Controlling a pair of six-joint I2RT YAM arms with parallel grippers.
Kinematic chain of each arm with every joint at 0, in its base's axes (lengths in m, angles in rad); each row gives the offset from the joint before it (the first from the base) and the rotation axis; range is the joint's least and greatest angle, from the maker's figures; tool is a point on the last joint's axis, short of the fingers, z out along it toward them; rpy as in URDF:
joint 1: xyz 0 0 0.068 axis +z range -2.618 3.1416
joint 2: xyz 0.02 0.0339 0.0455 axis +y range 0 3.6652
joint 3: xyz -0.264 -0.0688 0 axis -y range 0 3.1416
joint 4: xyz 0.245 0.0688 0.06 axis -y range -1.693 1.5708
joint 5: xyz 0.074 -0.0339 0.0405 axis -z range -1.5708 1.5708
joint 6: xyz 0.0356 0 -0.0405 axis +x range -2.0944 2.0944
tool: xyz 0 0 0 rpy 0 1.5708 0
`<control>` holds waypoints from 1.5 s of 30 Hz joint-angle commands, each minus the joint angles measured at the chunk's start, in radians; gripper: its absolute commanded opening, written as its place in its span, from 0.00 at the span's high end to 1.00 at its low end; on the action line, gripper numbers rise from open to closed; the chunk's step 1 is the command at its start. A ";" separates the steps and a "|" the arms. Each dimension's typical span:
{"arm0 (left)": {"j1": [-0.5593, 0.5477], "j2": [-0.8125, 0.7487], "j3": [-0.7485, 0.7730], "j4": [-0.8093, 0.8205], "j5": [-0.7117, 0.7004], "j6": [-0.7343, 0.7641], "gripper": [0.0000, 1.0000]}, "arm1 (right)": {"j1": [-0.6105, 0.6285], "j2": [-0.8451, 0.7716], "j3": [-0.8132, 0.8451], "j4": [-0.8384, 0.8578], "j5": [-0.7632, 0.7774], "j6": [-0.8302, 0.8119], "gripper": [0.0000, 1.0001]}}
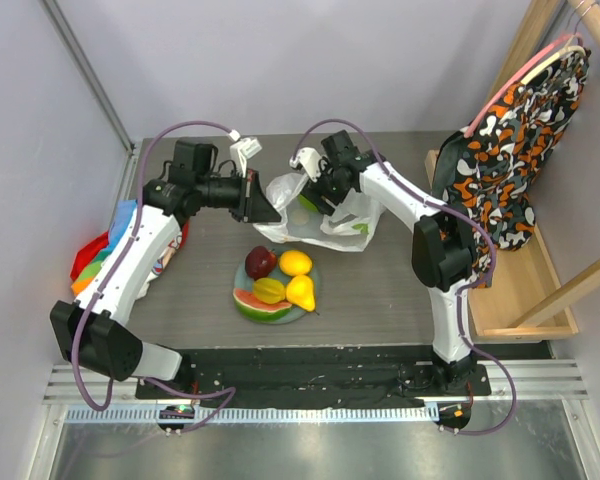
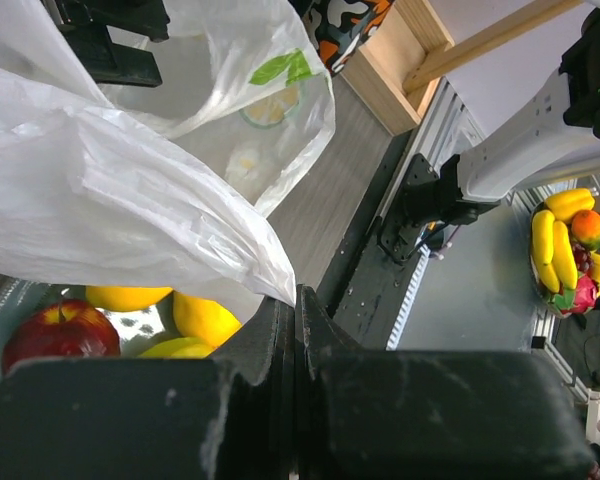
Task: Take the fake fruits out of the plastic bag
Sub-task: Adjust the plastic bag at the center of the board.
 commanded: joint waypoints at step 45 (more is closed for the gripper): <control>-0.036 0.016 0.135 -0.135 0.082 0.148 1.00 | 0.074 -0.269 0.020 -0.386 -0.183 -0.341 0.15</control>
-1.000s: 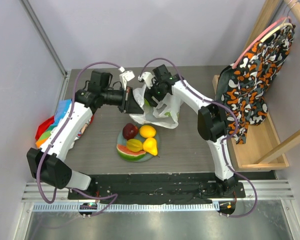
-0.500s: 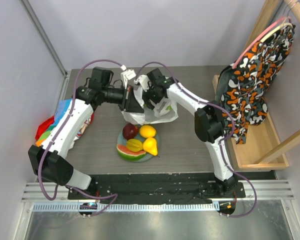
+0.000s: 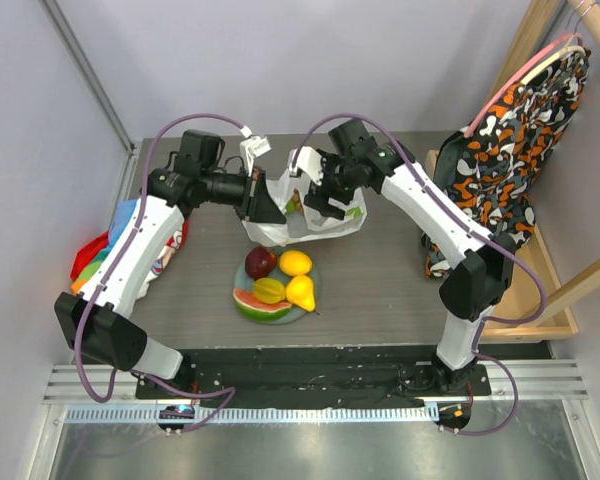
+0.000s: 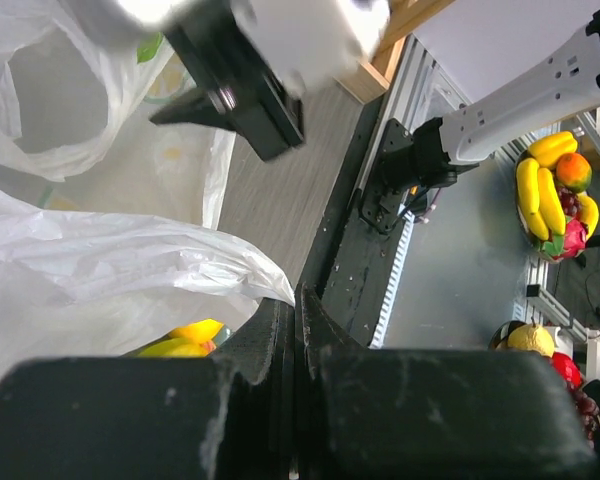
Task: Take the fake fruits out of the plastic bag
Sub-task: Adjust the plastic bag at the center of the board.
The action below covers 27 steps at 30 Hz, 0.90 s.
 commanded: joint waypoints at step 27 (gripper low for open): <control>0.021 0.145 0.235 0.096 -0.329 0.045 1.00 | -0.246 0.283 0.583 0.130 -0.152 0.527 0.99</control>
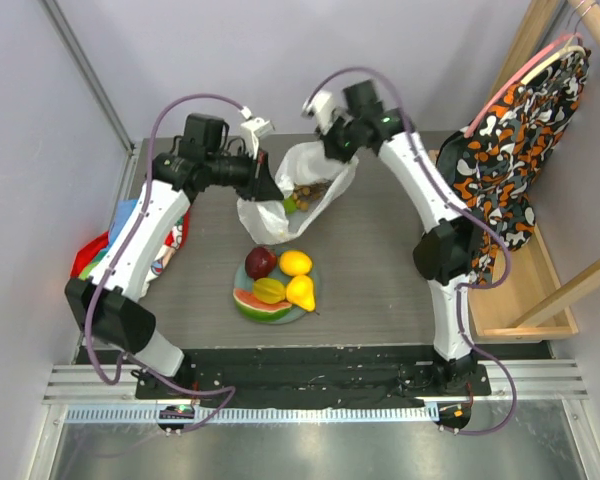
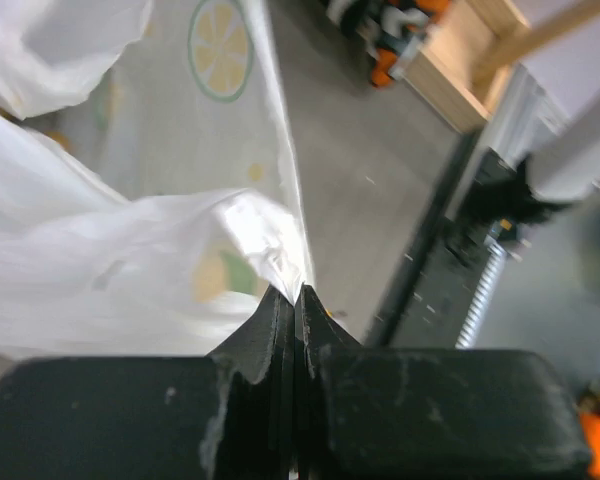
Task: Take the fake fruits out of the plastic bag
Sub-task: Adjust the plastic bag at the center of the board.
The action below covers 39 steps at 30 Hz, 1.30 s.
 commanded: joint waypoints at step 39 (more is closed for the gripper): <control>-0.179 -0.058 -0.066 0.237 -0.007 -0.271 1.00 | 0.023 -0.589 -0.722 0.261 -0.119 0.257 0.55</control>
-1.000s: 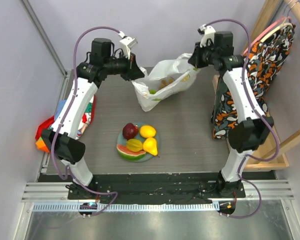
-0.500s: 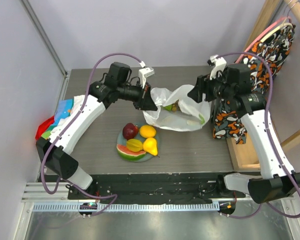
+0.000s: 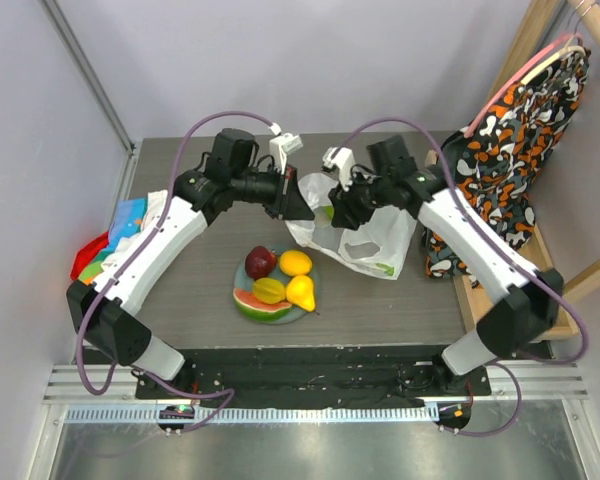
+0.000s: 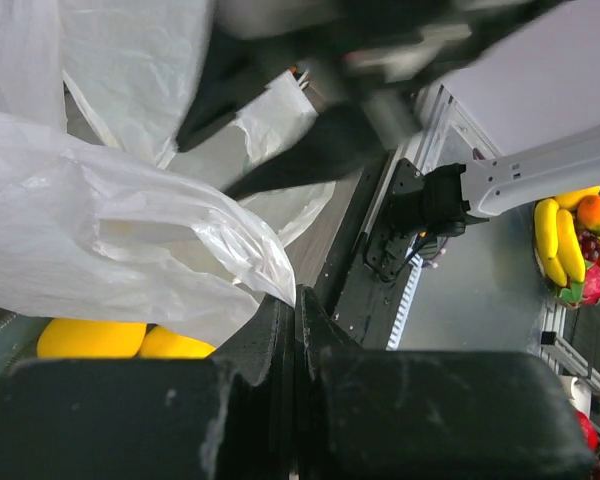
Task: Take the fake fruits out of the plastic bag
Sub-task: Adjust the plastic bag at the center of the board.
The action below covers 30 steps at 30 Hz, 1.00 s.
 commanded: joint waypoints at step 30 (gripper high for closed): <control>-0.017 0.091 0.014 0.122 0.186 -0.098 1.00 | 0.043 0.547 0.196 0.333 0.732 0.600 0.11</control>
